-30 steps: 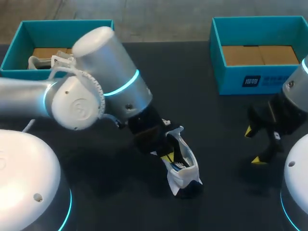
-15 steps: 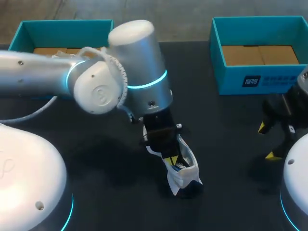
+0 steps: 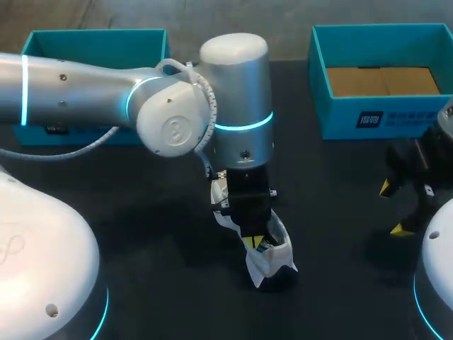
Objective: Take the shoe out of the shoebox, open the shoe tongue, remove and reinsert the insole, then place the shoe into the shoebox
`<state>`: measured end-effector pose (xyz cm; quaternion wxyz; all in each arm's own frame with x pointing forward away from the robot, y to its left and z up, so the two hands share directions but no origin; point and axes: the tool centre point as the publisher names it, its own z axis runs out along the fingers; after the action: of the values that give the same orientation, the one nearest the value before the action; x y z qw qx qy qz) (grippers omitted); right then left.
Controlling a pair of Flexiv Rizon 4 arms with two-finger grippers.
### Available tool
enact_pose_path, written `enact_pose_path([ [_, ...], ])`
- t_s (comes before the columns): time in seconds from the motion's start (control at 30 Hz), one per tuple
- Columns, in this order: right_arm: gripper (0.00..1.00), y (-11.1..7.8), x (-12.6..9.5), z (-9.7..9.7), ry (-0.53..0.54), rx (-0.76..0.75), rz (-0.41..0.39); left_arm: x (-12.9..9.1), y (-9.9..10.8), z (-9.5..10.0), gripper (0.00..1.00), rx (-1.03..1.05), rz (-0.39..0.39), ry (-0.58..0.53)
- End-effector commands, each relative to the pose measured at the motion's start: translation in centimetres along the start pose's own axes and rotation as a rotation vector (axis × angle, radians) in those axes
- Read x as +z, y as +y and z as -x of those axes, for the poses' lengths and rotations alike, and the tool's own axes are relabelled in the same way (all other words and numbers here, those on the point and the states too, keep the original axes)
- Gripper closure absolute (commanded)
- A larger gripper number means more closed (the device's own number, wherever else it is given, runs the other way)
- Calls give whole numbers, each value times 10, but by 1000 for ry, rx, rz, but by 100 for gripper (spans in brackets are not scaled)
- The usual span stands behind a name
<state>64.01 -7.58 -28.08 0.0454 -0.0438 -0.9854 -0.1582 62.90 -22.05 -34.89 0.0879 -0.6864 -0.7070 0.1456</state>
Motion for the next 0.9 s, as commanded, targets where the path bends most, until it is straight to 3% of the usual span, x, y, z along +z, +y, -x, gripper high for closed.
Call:
enact_pose_path([
  [0.03, 0, -1, 0, -1, -3, 0, -1, 7, 4, 7, 100, -7, 6, 46],
  [0.4, 0, -1, 0, -1, -3, 0, -1, 13, 7, 8, 100, -29, 13, 47],
  [0.9, 0, -1, 0, -1, -3, 0, -1, 48, 11, 9, 100, -65, 48, 78],
])
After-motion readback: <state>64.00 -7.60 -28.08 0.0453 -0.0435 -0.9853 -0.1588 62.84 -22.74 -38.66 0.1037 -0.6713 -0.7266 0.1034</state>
